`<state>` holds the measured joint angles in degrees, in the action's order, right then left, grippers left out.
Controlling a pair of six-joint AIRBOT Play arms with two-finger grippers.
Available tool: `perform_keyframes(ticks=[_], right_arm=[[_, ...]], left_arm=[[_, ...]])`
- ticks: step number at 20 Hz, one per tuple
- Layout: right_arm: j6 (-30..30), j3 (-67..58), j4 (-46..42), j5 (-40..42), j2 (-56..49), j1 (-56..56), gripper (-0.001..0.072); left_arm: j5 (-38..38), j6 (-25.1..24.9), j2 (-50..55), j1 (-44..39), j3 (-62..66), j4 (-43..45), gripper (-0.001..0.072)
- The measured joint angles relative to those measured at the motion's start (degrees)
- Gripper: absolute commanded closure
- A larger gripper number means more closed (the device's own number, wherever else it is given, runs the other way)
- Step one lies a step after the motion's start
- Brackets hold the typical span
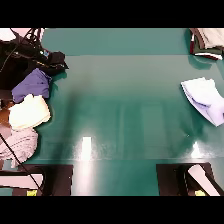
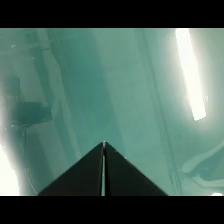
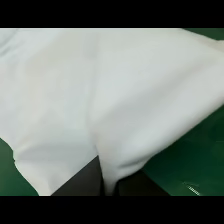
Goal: Fold the shirts.
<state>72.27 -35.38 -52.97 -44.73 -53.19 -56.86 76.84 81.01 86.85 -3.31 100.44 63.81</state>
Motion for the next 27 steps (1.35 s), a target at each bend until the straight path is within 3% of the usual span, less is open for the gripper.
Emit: perform_keyframes(ticks=[1, 2, 3, 5, 8, 9, 14, 15, 18, 19, 27], right_arm=[[1.05, -0.31, -3.04, -1.97, 0.11, -0.17, 0.0487], [1.73, -0.98, -6.86, -4.5, 0.2, -0.31, 0.0156], [2.19, -1.84, -10.82, -7.06, 0.26, -0.42, 0.0089], [3.56, -4.04, -19.82, -12.33, 0.35, -0.57, 0.0089], [8.59, -8.13, -28.79, -18.23, 0.37, -0.55, 0.0098], [9.77, -9.44, -29.59, -19.8, 0.37, 0.02, 0.0165], [11.39, -15.67, -24.85, -26.21, 0.37, 11.32, 0.0183], [11.43, -16.74, -24.26, -26.84, 0.37, 14.84, 0.0241], [11.54, -20.28, -22.91, -28.0, 0.37, 27.12, 0.065], [11.56, -21.49, -22.82, -28.0, 0.37, 30.91, 0.0695], [11.61, -27.87, -22.23, -27.45, 0.31, 51.8, 0.0695]], left_arm=[[-0.15, 0.02, 0.0, -0.07, 0.0, 0.04, 0.0686], [-0.2, 0.02, 0.0, -0.17, 0.0, 0.13, 0.0686], [-0.22, 0.02, 0.0, -0.28, 0.0, 0.13, 0.0686], [-0.31, 0.02, 0.0, -0.44, 0.0, 0.11, 0.0686], [-0.35, -0.07, 0.0, -0.46, 0.0, 0.17, 0.0686], [-0.35, -0.11, 0.0, -0.5, 0.0, 0.2, 0.0686], [-0.7, -0.31, 0.0, -0.52, 0.0, 0.17, 0.0686], [-0.31, -0.31, 0.0, -0.52, 0.0, 0.17, 0.0686], [-0.09, -0.33, 0.0, -0.55, 0.0, 0.13, 0.0686], [-0.24, -0.35, 0.0, -0.55, 0.0, 0.13, 0.0686], [-2.56, -0.42, 0.0, -0.52, 0.0, 0.07, 0.0686]])
